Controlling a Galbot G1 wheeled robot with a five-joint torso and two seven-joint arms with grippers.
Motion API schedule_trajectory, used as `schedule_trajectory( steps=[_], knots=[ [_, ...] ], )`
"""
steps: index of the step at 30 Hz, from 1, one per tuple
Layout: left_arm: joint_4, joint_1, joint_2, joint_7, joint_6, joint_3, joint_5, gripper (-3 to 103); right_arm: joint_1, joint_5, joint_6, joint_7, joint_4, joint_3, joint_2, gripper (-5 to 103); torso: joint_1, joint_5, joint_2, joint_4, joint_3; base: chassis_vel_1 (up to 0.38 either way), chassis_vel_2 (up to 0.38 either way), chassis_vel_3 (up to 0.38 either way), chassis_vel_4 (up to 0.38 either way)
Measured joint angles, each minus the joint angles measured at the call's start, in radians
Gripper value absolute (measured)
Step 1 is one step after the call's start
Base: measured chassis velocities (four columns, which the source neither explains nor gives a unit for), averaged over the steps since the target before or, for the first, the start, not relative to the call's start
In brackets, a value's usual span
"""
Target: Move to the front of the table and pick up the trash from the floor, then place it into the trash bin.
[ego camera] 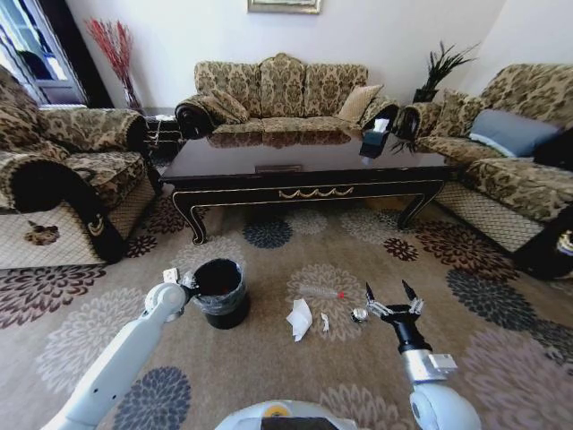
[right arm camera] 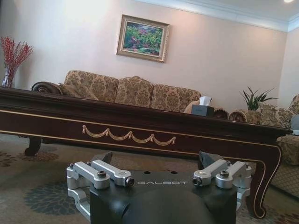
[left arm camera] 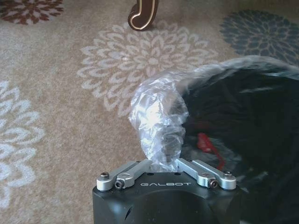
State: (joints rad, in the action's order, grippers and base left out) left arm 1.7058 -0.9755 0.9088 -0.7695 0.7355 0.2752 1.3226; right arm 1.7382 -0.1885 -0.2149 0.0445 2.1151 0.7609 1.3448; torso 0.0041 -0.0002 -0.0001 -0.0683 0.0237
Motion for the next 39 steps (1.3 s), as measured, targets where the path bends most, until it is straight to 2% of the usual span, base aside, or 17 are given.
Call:
schedule_trajectory(
  steps=[10,13,16,20,23,28,35,36,39],
  knots=[
    [0.115,-0.067,-0.085,-0.012,0.001,0.054,0.044,1,-0.019,-0.010,0.028,-0.027,-0.019,-0.001,-0.021,100,0.000,0.0002,0.000,-0.0002,0.000,0.000,0.000,0.000,0.000],
    [0.142,-0.092,-0.127,-0.013,0.001,0.071,0.069,1,-0.036,-0.021,0.077,-0.057,-0.057,-0.006,-0.039,100,0.000,0.0000,0.000,0.0002,0.000,0.000,0.000,0.000,0.000],
    [0.154,-0.108,-0.138,-0.014,0.001,0.083,0.077,1,-0.051,-0.026,0.116,-0.076,-0.112,-0.022,-0.055,100,0.000,0.0003,0.000,0.0001,0.000,0.000,0.000,0.000,0.000],
    [0.178,-0.130,-0.138,-0.014,0.001,0.094,0.086,1,-0.108,-0.109,0.168,-0.097,-0.211,-0.058,-0.083,100,0.000,0.0003,0.000,-0.0004,0.000,0.000,0.000,0.000,0.000],
    [0.205,-0.151,-0.137,-0.020,0.001,0.104,0.091,1,-0.184,-0.183,0.194,-0.103,-0.286,-0.088,-0.122,100,0.000,0.0004,0.000,0.0003,0.000,0.000,0.000,0.000,0.000],
    [0.241,-0.189,-0.134,-0.026,0.001,0.129,0.095,1,-0.262,-0.236,0.215,-0.103,-0.412,-0.132,-0.166,100,0.000,0.0002,0.000,0.0001,0.000,0.000,0.000,0.000,0.000],
    [0.273,-0.246,-0.137,-0.026,0.001,0.168,0.096,1,-0.338,-0.302,0.223,-0.117,-0.577,-0.163,-0.133,100,0.000,0.0004,0.000,-0.0001,0.000,0.000,0.000,0.000,0.000],
    [0.288,-0.271,-0.138,-0.026,0.001,0.183,0.096,1,-0.391,-0.374,0.257,-0.139,-0.634,-0.184,-0.109,100,0.000,0.0000,0.000,0.0001,0.000,0.000,0.000,0.000,0.000],
    [0.296,-0.284,-0.138,-0.026,0.000,0.191,0.095,1,-0.416,-0.381,0.261,-0.142,-0.674,-0.193,-0.101,100,0.000,0.0003,0.000,0.0000,0.000,0.000,0.000,0.000,0.000]
  ],
)
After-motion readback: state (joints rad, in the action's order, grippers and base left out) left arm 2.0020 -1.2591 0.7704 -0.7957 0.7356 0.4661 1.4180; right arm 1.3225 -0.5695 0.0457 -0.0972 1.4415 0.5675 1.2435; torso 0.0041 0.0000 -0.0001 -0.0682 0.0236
